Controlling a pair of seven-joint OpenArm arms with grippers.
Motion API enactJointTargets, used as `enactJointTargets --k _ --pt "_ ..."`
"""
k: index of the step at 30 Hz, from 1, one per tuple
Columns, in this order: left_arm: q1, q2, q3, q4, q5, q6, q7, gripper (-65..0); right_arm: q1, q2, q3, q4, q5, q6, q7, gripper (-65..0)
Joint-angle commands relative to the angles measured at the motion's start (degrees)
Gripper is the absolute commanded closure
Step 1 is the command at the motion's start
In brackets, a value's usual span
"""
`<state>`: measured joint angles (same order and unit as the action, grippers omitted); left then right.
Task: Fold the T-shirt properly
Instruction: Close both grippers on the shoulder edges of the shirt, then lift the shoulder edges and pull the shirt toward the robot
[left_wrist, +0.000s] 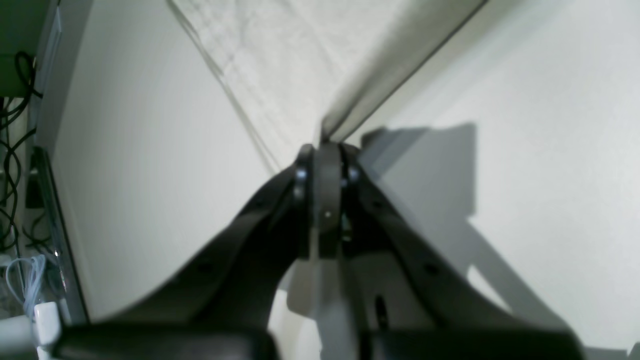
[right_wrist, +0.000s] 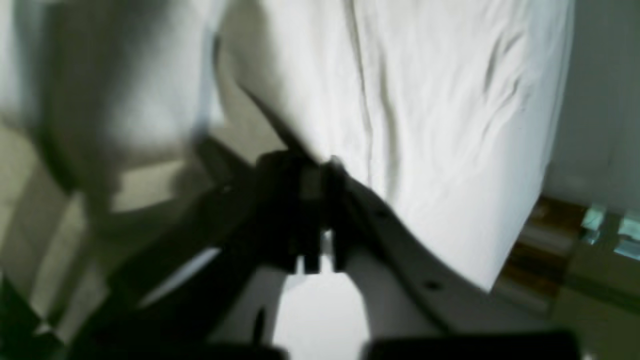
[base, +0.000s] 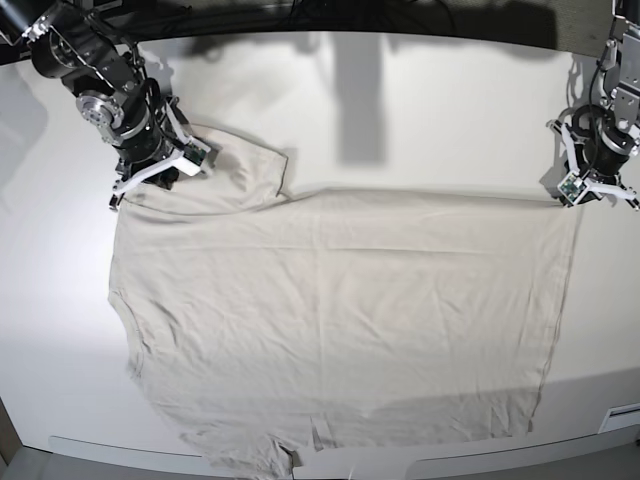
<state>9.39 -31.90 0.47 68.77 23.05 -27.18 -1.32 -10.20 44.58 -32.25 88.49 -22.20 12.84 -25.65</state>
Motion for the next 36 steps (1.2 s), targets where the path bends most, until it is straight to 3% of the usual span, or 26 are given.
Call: enactJointTargets --k 1,6,10,15,24,31,36 --pt "1.62 -0.7 0.33 -0.9 0.72 -3.48 6.03 0.0 0.02 1.14 0.42 0.55 1.46 -0.42 -1.38 0.0" --pt "4.66 -3.41 0.28 0.37 -10.71 -3.19 6.03 0.0 -0.17 4.37 0.42 4.66 11.93 -1.33 -1.95 0.0" --pt "10.62 -7.58 0.26 4.42 -19.23 2.95 6.05 0.0 -1.4 6.38 0.5 8.79 12.41 -1.33 -3.61 0.0" --pt "16.59 -8.28 0.22 10.62 -20.0 5.77 6.95 0.0 -8.26 6.38 3.45 14.03 12.13 -1.36 -4.63 0.0" --pt "26.29 -7.74 -2.36 19.26 -21.62 13.73 7.72 0.0 -28.2 6.38 18.71 23.89 15.72 -1.55 -2.8 0.0" --pt "34.45 -1.73 -12.81 22.71 -21.38 14.95 4.48 0.0 -39.32 6.38 24.9 26.4 16.61 -4.22 -0.04 0.0" --pt "37.81 3.21 -17.29 24.37 -16.57 12.2 1.25 0.0 -43.95 6.38 25.16 28.06 16.22 -6.56 -0.07 0.0"
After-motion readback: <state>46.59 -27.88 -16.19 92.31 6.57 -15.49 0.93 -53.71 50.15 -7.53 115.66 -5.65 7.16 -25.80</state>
